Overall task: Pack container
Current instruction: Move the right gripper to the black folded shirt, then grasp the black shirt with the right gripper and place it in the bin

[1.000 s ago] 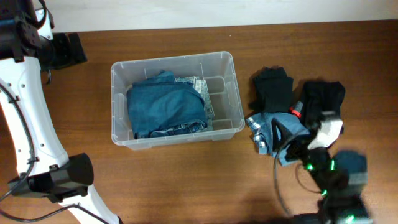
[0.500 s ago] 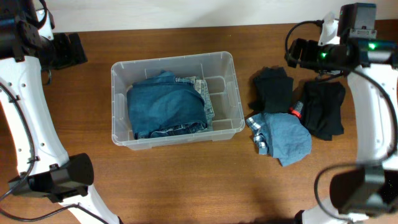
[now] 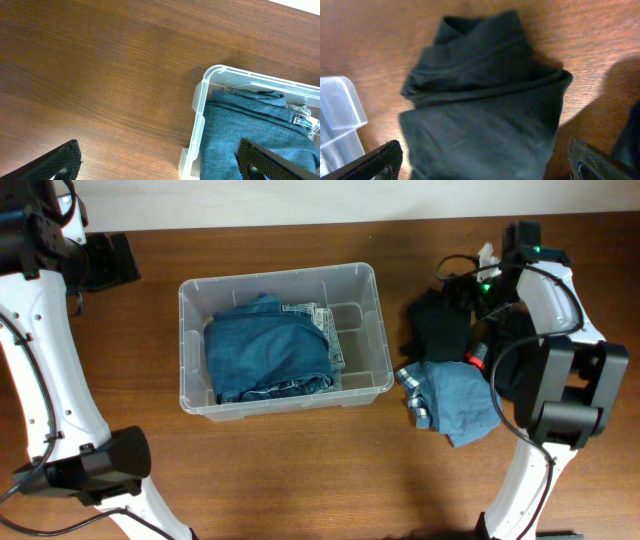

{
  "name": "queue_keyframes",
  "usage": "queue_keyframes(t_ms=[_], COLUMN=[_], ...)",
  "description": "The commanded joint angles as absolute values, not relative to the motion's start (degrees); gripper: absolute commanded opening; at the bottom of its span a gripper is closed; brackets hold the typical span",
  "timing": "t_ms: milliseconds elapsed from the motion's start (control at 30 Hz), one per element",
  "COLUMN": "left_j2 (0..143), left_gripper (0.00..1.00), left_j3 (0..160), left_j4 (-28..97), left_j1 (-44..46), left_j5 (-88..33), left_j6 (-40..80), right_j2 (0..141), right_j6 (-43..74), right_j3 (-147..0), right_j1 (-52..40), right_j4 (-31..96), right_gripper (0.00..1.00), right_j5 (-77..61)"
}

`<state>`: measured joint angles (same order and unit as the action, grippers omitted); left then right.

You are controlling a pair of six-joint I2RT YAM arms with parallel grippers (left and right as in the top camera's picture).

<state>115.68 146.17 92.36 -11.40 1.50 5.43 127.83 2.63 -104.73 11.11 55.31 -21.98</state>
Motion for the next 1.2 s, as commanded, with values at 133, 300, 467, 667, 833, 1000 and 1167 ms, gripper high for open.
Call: queue_keyframes(t_ms=[133,300,467,667,833,1000,1167], left_j2=[115.50,115.50,115.50,115.50,115.50,115.50,115.50], left_gripper=[0.99,1.00,0.99,0.99,0.99,0.99,0.99], left_j3=[146.85,146.85,146.85,146.85,146.85,146.85,146.85], left_j4=[92.27,92.27,92.27,92.27,92.27,92.27,92.27], left_j1=[-11.68,-11.68,-11.68,-11.68,-11.68,-11.68,-11.68], left_j5=[1.43,1.43,1.43,1.43,1.43,1.43,1.43], left_j6=[5.32,5.32,5.32,5.32,5.32,5.32,5.32], right_j2=[132.22,132.51,132.33,127.48,117.21,106.39,102.78], right_j6=[-3.40,-3.36,-2.09,0.80,1.13,1.15,1.17], right_j3=[-103.59,-98.35,-98.04,-102.13,-105.45,-105.45,-105.45], right_j1=[12.03,12.03,12.05,11.86,9.93,5.10,-3.95], right_j4=[58.37,54.24,53.17,55.55,58.08,58.06,57.95], right_gripper=[0.99,0.76,0.38,0.21,0.14,0.11,0.11], right_j5=[-31.94,-32.86,-32.71,-31.53,-36.16,-42.94,-50.15])
